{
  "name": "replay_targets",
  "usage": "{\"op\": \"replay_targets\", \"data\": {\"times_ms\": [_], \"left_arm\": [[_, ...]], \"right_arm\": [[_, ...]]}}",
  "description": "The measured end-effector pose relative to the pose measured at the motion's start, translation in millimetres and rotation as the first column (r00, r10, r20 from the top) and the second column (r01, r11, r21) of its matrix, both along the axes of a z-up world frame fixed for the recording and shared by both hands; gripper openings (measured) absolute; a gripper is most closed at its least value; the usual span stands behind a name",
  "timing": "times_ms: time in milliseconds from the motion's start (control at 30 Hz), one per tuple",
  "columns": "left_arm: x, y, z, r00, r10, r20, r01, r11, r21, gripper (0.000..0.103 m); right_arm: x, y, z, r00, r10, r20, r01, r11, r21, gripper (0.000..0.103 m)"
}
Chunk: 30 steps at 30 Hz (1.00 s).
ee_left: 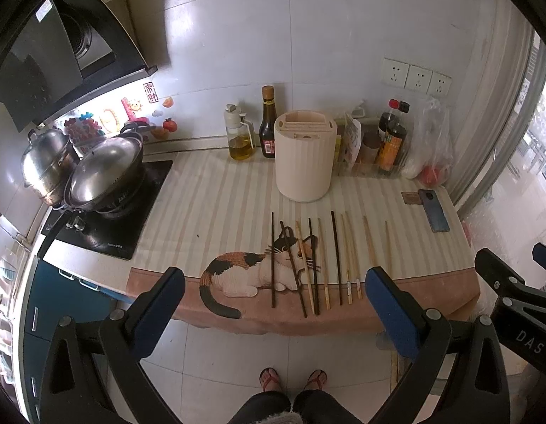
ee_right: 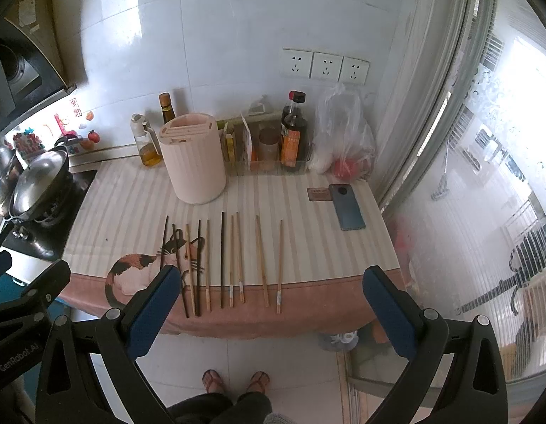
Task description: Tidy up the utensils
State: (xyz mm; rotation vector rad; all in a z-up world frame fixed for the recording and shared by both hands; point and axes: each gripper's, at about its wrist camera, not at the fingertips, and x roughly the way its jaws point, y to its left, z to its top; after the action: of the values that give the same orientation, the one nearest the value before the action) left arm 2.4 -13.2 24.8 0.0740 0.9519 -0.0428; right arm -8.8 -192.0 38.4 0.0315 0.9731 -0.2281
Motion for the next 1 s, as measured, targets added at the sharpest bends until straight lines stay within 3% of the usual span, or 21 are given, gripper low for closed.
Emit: {"op": "replay_targets", "data": {"times_ms": [1000], "left_arm": [[-4.6,-1.5,-1.9,1.000,-0.003,-0.004,0.003,1.000,-0.010,0.103]], "right_arm": [[-2.5,-0.2,4.3,1.000,0.001,0.003,-0.001,1.000,-0.001,0.103]]}}
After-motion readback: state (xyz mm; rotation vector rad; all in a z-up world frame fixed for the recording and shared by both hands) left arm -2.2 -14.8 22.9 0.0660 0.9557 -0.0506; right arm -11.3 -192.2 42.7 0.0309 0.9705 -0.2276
